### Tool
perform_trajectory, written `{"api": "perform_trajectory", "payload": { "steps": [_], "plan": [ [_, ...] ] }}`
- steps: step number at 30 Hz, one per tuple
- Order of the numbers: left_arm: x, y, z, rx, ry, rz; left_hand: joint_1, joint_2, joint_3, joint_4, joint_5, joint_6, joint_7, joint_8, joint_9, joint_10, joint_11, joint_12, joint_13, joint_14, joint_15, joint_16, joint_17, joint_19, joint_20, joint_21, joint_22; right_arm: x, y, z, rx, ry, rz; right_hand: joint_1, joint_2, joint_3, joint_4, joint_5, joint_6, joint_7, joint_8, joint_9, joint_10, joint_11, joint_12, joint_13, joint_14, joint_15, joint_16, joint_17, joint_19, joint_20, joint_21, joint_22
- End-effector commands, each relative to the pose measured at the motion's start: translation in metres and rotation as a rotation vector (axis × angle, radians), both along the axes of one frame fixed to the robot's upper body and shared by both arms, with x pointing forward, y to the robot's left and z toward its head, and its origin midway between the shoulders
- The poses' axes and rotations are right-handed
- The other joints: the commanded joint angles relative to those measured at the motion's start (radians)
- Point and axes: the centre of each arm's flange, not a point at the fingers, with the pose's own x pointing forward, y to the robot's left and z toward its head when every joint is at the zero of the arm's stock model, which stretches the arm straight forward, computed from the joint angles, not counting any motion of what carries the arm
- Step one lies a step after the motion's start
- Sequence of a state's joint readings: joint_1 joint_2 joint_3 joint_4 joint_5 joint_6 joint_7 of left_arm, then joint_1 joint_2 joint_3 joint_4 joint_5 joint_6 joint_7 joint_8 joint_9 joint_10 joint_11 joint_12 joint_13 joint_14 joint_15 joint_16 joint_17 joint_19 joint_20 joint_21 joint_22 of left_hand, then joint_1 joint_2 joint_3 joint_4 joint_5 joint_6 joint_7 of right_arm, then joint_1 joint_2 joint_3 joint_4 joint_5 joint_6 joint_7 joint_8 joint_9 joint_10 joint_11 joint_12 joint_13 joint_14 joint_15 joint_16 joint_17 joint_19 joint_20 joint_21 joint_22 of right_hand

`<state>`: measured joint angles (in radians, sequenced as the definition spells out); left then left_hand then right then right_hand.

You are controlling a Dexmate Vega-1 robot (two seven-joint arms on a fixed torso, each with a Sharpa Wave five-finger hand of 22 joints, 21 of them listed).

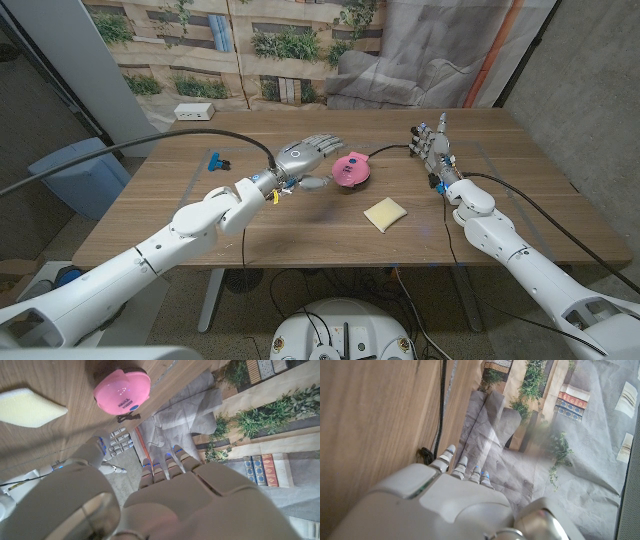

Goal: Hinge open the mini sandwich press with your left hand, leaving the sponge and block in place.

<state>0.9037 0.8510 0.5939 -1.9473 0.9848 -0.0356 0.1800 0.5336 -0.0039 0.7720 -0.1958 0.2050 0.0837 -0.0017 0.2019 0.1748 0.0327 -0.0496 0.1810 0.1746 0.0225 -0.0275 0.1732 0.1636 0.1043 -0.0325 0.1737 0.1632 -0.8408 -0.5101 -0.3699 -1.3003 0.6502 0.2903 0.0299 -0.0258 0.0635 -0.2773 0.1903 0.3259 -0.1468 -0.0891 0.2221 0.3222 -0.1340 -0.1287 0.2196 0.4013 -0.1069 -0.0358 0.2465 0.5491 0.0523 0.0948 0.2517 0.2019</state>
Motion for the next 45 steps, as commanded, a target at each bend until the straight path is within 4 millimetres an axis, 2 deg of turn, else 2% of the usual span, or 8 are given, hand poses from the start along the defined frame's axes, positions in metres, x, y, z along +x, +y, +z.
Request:
{"api": "perform_trajectory", "payload": {
  "steps": [1,17,33,45],
  "plan": [
    [0.006,-0.016,-0.013,0.030,-0.038,0.117,0.018,-0.003,0.007,0.000,0.005,-0.005,0.000,0.000,0.002,-0.006,-0.001,-0.002,0.003,-0.007,0.001,-0.003,0.003,-0.006,-0.013,0.000,0.000,0.000,0.000,0.000,0.000,0.000,0.000,0.003,0.090,-0.005,-0.001,0.006,-0.006,0.001,0.004,0.005,-0.006,0.004,0.006,0.005,-0.009,-0.019,0.003,0.004,-0.002,0.009,0.004,0.004],
    [0.003,-0.034,-0.035,0.051,-0.155,0.175,0.049,-0.015,0.005,0.002,0.004,0.009,0.009,0.007,0.002,-0.009,0.013,0.002,0.003,-0.011,0.008,0.000,0.003,-0.007,-0.010,0.005,0.000,0.000,0.000,0.000,0.000,0.000,0.000,0.003,0.090,-0.005,-0.001,0.006,-0.005,0.002,0.004,0.005,-0.006,0.005,0.006,0.005,-0.009,-0.019,0.003,0.004,-0.001,0.009,0.004,0.004],
    [0.010,-0.029,-0.062,-0.009,-0.205,0.223,0.074,-0.025,0.002,0.003,0.002,0.024,0.013,0.011,0.002,0.000,0.017,0.008,0.002,-0.001,0.010,0.005,0.003,0.002,-0.007,0.008,0.000,0.000,0.000,0.000,0.000,0.000,0.000,0.003,0.090,-0.005,-0.001,0.006,-0.005,0.002,0.004,0.005,-0.008,0.004,0.005,0.005,-0.008,-0.019,0.003,0.004,-0.002,0.010,0.004,0.004],
    [0.018,-0.037,-0.072,-0.051,-0.178,0.245,0.091,-0.032,-0.001,0.003,0.001,0.035,0.011,0.014,0.002,0.006,0.012,0.010,0.002,0.004,0.006,0.005,0.003,0.003,-0.008,0.008,0.000,0.000,0.000,0.000,0.000,0.000,0.000,0.003,0.090,-0.005,-0.001,0.006,-0.006,0.001,0.004,0.005,-0.007,0.004,0.005,0.005,-0.009,-0.019,0.003,0.004,-0.001,0.008,0.004,0.004]
  ]
}}
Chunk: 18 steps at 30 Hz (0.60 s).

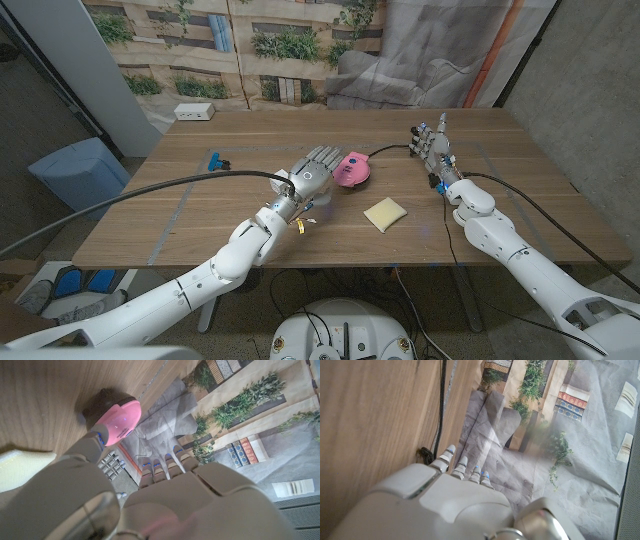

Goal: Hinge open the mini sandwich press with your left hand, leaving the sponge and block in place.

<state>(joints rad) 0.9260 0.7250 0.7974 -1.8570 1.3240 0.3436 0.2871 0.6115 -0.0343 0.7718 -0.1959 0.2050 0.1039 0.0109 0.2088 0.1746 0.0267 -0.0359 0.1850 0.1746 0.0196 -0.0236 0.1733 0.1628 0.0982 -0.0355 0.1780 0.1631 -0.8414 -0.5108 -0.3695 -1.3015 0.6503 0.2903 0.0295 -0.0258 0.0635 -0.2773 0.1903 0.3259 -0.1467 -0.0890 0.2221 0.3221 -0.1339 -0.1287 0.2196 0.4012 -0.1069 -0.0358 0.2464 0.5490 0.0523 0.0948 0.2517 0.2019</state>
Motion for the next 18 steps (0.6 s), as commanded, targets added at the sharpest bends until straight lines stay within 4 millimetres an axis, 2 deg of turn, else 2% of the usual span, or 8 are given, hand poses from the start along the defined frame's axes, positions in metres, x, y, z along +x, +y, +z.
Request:
{"api": "perform_trajectory", "payload": {
  "steps": [1,8,13,18],
  "plan": [
    [0.008,-0.007,-0.013,-0.036,0.022,0.028,0.015,-0.003,-0.002,0.003,0.001,0.016,-0.003,0.007,0.002,0.012,-0.002,0.006,0.002,0.006,0.000,0.004,0.004,0.008,-0.006,0.003,0.000,0.000,0.000,0.000,0.000,0.001,0.000,0.003,0.090,-0.005,-0.001,0.006,-0.005,0.002,0.004,0.005,-0.007,0.004,0.005,0.005,-0.008,-0.019,0.003,0.004,-0.001,0.008,0.004,0.004],
    [0.011,-0.014,-0.018,-0.060,0.026,0.030,0.028,-0.022,-0.015,0.005,-0.004,0.011,-0.006,0.004,0.002,-0.003,0.001,0.000,0.002,-0.011,0.004,-0.001,0.004,-0.019,-0.002,-0.004,0.000,0.000,0.000,0.000,0.000,0.001,0.000,0.003,0.090,-0.005,-0.001,0.006,-0.006,0.002,0.004,0.005,-0.007,0.005,0.005,0.005,-0.009,-0.019,0.003,0.004,-0.002,0.008,0.004,0.004],
    [0.012,-0.019,-0.019,-0.065,0.036,0.013,0.032,-0.030,-0.023,0.008,-0.006,0.005,0.003,0.001,0.002,-0.008,0.001,-0.001,0.002,-0.016,0.008,-0.001,0.004,-0.034,-0.003,-0.006,0.001,0.000,0.000,0.000,0.000,0.001,0.000,0.003,0.090,-0.004,-0.001,0.006,-0.005,0.001,0.004,0.005,-0.006,0.004,0.006,0.005,-0.009,-0.020,0.003,0.004,-0.001,0.008,0.004,0.004],
    [0.013,-0.023,-0.020,-0.073,0.031,-0.022,0.038,-0.046,-0.041,0.011,-0.011,0.012,0.034,0.003,0.002,0.007,0.022,0.005,0.001,-0.008,0.004,0.004,0.003,-0.052,-0.026,-0.006,0.001,0.000,0.000,0.000,0.000,0.001,0.000,0.003,0.090,-0.005,-0.001,0.006,-0.005,0.001,0.004,0.005,-0.007,0.004,0.006,0.005,-0.009,-0.020,0.003,0.004,-0.002,0.008,0.004,0.004]
  ]
}}
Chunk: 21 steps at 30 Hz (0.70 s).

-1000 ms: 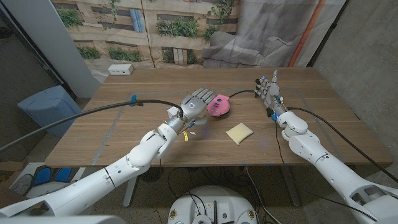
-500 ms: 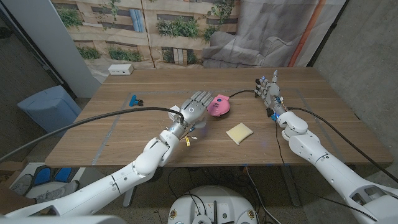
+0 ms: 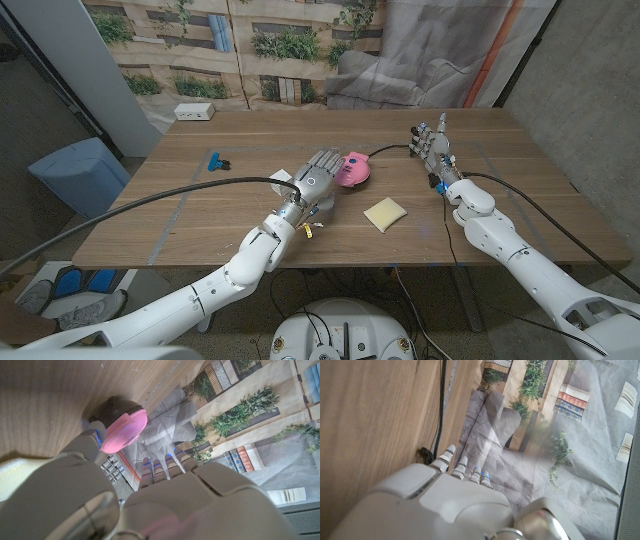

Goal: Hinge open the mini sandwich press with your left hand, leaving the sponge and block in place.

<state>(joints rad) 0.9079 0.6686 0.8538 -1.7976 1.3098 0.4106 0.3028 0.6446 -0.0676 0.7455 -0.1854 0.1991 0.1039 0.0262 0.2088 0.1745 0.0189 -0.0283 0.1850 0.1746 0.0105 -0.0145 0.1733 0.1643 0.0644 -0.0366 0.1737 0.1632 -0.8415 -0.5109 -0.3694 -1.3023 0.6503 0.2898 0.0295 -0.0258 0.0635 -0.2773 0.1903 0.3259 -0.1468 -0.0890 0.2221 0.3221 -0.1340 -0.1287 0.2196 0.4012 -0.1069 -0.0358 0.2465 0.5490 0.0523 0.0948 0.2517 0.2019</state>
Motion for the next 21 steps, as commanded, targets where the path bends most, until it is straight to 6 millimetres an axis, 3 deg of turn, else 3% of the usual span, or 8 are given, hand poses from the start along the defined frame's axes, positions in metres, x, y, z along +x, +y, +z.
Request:
{"api": "perform_trajectory", "payload": {
  "steps": [1,10,21],
  "plan": [
    [0.004,-0.012,-0.005,-0.022,0.003,-0.048,0.005,-0.017,-0.019,0.001,-0.006,0.018,0.023,0.005,0.002,0.019,0.018,0.006,0.001,0.007,-0.007,0.006,0.001,-0.024,-0.028,-0.002,0.001,0.000,0.000,0.000,0.000,0.000,0.000,0.003,0.090,-0.005,-0.001,0.006,-0.005,0.000,0.004,0.005,-0.008,0.004,0.005,0.005,-0.009,-0.020,0.003,0.004,-0.001,0.008,0.004,0.004],
    [0.009,-0.017,-0.010,-0.054,0.000,-0.069,0.002,-0.031,-0.047,0.007,-0.010,0.056,0.042,0.015,0.001,0.060,0.026,0.015,0.000,0.048,-0.005,0.013,0.001,-0.019,-0.046,0.006,0.000,0.000,0.000,0.000,0.000,0.000,0.000,0.003,0.090,-0.004,-0.001,0.006,-0.006,0.002,0.004,0.005,-0.007,0.004,0.005,0.005,-0.009,-0.019,0.003,0.004,-0.001,0.009,0.004,0.004],
    [0.016,-0.021,-0.016,-0.035,-0.028,-0.094,0.009,-0.021,-0.057,0.009,-0.010,0.090,0.036,0.021,0.001,0.086,0.016,0.016,0.000,0.068,-0.010,0.012,0.000,0.001,-0.047,0.012,0.000,0.000,0.000,0.000,0.000,0.001,0.000,0.003,0.090,-0.004,-0.001,0.006,-0.006,0.002,0.004,0.005,-0.006,0.004,0.006,0.005,-0.009,-0.020,0.003,0.004,-0.002,0.009,0.004,0.004]
  ]
}}
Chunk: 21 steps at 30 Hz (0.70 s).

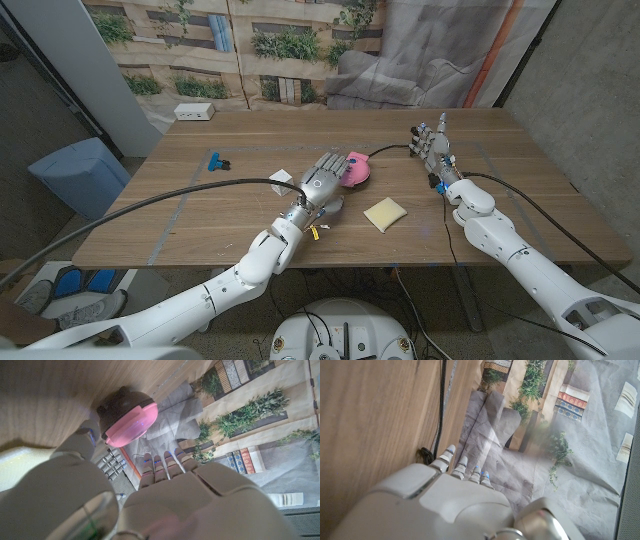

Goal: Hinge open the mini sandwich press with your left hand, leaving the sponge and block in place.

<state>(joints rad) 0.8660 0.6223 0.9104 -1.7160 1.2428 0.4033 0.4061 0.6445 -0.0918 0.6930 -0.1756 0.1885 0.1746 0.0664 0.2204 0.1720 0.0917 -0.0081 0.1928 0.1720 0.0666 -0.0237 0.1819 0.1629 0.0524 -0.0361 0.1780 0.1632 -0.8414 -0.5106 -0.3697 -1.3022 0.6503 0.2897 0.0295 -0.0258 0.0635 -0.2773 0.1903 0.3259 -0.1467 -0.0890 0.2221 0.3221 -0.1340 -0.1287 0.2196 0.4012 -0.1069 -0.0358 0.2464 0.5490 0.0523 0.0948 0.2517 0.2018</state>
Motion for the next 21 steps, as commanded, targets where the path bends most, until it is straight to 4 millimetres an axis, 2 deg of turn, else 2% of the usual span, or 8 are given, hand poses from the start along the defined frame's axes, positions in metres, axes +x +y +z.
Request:
{"api": "perform_trajectory", "payload": {
  "steps": [1,21],
  "plan": [
    [0.0081,-0.0054,-0.0058,0.005,-0.024,-0.029,0.012,0.006,-0.006,-0.001,0.001,0.022,-0.007,0.009,0.003,0.019,-0.008,0.009,0.003,0.019,-0.005,0.005,0.002,0.017,-0.048,0.008,0.000,0.0001,-0.0001,-0.0002,0.000,0.000,0.000,0.003,0.090,-0.004,-0.001,0.006,-0.006,0.001,0.004,0.005,-0.007,0.004,0.006,0.005,-0.009,-0.021,0.003,0.004,-0.002,0.008,0.004,0.004],
    [0.0161,-0.0128,-0.0021,0.012,-0.047,-0.044,0.059,0.048,-0.004,-0.005,0.005,0.066,-0.018,0.008,0.004,0.055,-0.027,0.007,0.003,0.059,-0.018,0.003,0.001,0.054,-0.043,0.011,0.000,-0.0001,0.0000,-0.0002,0.000,0.000,0.000,0.003,0.090,-0.004,-0.001,0.006,-0.006,0.000,0.004,0.005,-0.007,0.004,0.005,0.005,-0.009,-0.019,0.003,0.004,-0.002,0.009,0.004,0.004]
  ]
}}
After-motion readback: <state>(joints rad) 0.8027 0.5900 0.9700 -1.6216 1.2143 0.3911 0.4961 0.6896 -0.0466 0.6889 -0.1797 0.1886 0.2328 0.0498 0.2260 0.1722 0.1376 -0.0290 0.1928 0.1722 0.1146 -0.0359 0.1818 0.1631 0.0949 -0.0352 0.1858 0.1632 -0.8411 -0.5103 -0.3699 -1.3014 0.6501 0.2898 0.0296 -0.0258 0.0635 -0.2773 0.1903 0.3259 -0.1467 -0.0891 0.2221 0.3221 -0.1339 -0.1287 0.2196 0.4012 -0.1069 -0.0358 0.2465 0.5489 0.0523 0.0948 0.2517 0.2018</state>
